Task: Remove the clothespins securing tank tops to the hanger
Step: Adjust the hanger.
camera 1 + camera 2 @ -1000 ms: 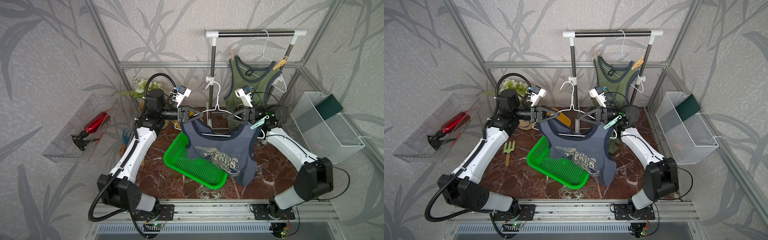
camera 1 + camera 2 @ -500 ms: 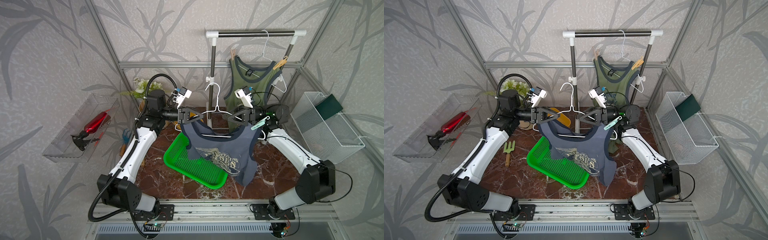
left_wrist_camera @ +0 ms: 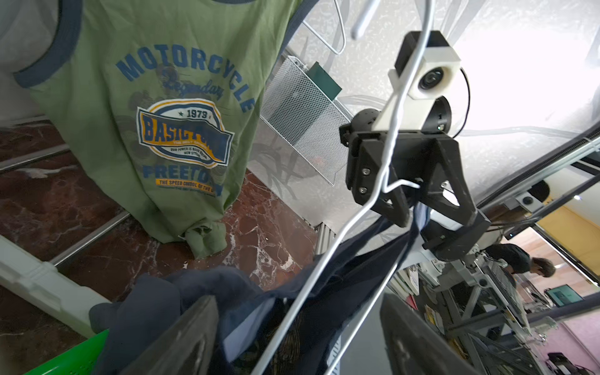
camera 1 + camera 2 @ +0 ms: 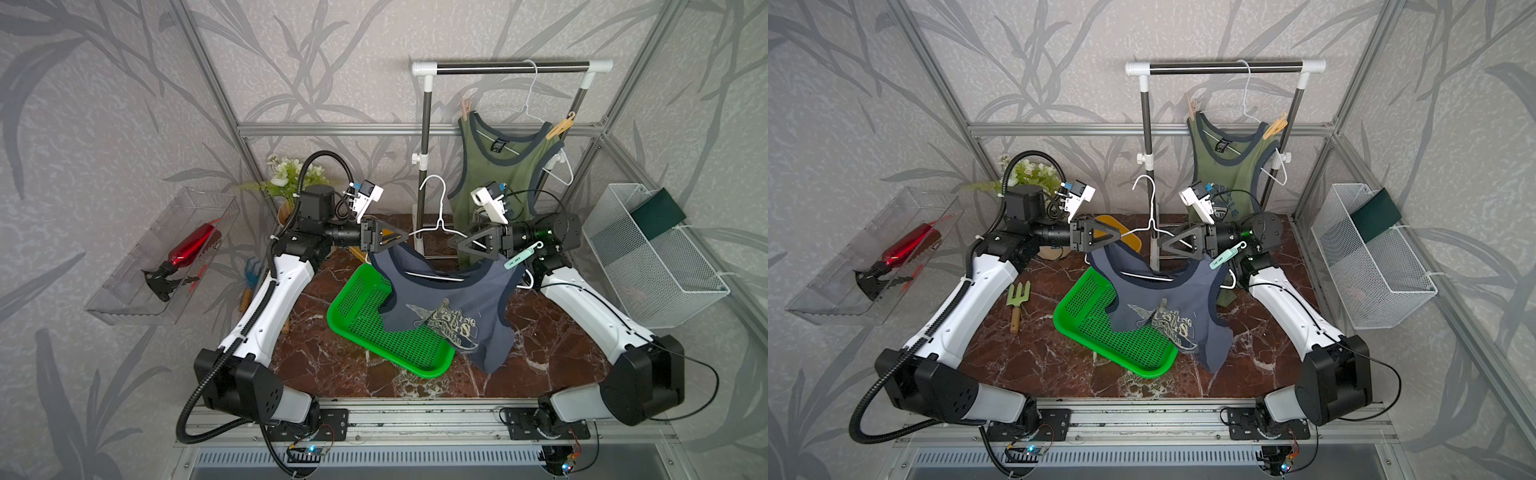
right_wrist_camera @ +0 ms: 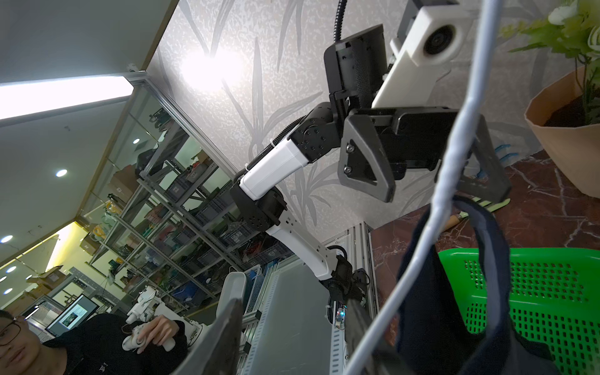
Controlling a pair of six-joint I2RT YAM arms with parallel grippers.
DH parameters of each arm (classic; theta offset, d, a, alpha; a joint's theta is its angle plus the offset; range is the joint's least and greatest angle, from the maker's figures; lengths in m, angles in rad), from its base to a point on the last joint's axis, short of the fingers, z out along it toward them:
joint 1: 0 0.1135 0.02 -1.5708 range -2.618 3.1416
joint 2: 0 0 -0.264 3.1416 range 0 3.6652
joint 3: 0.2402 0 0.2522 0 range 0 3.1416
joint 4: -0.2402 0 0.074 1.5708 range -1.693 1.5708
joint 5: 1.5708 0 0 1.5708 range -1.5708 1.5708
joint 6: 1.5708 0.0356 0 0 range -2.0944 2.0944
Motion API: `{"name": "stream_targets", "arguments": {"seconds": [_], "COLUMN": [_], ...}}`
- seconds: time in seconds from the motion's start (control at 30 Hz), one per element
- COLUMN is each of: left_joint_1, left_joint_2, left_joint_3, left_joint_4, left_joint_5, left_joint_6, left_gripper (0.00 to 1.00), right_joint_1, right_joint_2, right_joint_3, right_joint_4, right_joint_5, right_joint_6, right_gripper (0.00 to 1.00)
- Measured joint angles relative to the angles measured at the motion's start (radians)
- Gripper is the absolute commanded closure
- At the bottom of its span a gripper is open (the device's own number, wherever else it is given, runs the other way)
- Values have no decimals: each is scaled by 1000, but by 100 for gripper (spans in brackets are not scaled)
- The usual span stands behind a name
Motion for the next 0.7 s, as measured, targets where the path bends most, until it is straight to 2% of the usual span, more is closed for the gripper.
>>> {"name": "stream_targets", "arguments": {"seconds": [0.17, 0.37, 0.47, 0.57, 0.7], "left_joint_1": [1, 2, 7, 7, 6], "left_joint_2": [-1, -6, -2, 16, 63], "left_joint_3": [0, -4, -4, -3, 5], "left_joint_4": [1, 49, 92, 189, 281], "left_joint_5": [-19, 8, 75, 155, 233], "left_joint_6": [17, 51, 44, -14, -72], "left_gripper": [14, 15, 16, 18, 20], "right_joint_1": [2, 13, 13, 13, 13], "right_joint_2": [-53, -49, -40, -34, -34], "right_joint_3": [-8, -15, -15, -17, -28], "right_joint_4": [-49, 4, 97, 177, 224], "right_joint_5": [3, 3, 3, 3, 2], "right_joint_6": [-42, 31, 120, 199, 239], "right_gripper": [100, 100, 100, 100, 100]}}
